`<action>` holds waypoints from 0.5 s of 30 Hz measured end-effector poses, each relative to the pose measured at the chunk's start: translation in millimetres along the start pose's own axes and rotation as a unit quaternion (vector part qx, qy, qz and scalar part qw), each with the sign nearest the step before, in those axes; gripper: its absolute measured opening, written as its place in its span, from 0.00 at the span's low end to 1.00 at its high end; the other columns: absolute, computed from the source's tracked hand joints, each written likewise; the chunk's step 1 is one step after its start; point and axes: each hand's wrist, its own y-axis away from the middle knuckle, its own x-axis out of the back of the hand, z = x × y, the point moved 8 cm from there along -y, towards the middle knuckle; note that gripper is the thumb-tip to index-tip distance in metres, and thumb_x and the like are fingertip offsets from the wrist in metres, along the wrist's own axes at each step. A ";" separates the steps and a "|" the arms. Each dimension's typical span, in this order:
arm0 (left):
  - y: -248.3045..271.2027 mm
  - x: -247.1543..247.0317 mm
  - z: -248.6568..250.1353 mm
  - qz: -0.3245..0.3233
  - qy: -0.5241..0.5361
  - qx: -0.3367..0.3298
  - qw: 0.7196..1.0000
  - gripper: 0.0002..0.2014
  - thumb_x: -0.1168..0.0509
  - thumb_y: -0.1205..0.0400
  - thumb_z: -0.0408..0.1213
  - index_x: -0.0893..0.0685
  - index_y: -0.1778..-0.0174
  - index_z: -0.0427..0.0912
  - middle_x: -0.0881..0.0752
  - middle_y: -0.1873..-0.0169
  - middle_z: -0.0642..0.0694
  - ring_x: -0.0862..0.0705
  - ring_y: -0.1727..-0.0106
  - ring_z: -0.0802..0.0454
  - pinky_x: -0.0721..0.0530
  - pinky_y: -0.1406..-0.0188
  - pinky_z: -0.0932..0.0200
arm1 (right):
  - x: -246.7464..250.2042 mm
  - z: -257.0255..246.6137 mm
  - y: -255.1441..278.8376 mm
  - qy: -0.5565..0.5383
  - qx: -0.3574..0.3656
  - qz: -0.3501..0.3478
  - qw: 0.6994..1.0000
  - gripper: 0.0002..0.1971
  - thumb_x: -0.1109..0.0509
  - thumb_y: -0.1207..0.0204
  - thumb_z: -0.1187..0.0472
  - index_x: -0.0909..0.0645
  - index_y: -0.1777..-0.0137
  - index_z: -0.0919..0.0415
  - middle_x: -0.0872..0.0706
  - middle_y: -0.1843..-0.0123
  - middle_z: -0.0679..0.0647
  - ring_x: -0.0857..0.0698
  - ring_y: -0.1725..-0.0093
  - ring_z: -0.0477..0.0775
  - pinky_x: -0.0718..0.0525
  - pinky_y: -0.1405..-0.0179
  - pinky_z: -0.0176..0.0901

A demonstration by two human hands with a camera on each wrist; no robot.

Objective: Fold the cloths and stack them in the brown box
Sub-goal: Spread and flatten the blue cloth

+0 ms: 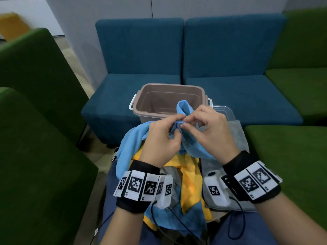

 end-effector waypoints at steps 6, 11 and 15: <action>1.3 -3.6 9.8 0.012 -0.011 -0.017 1.000 0.18 0.39 0.26 0.26 0.12 0.43 0.40 0.09 0.53 0.51 0.12 0.50 0.56 0.14 0.49 0.51 | -2.1 -0.9 -0.3 0.002 0.002 0.032 0.999 0.11 0.18 0.32 0.61 0.18 0.66 0.62 0.22 0.63 0.50 0.22 0.59 0.54 0.23 0.61 0.43; 5.9 4.9 18.8 0.054 -0.017 -0.025 0.998 0.17 0.41 0.30 0.23 0.11 0.53 0.38 0.10 0.56 0.52 0.13 0.54 0.58 0.16 0.51 0.61 | -7.7 15.5 1.3 0.055 0.001 -0.085 0.995 0.21 0.30 0.30 0.36 0.17 0.66 0.55 0.21 0.53 0.48 0.26 0.52 0.52 0.29 0.52 0.48; 6.4 24.5 30.0 0.107 -0.017 -0.066 0.992 0.17 0.41 0.33 0.17 0.12 0.58 0.37 0.11 0.61 0.51 0.14 0.58 0.59 0.18 0.58 0.65 | -4.2 68.2 8.1 0.335 -0.081 -0.266 0.900 0.18 0.28 0.29 0.36 0.14 0.50 0.48 0.30 0.48 0.48 0.29 0.42 0.58 0.35 0.50 0.49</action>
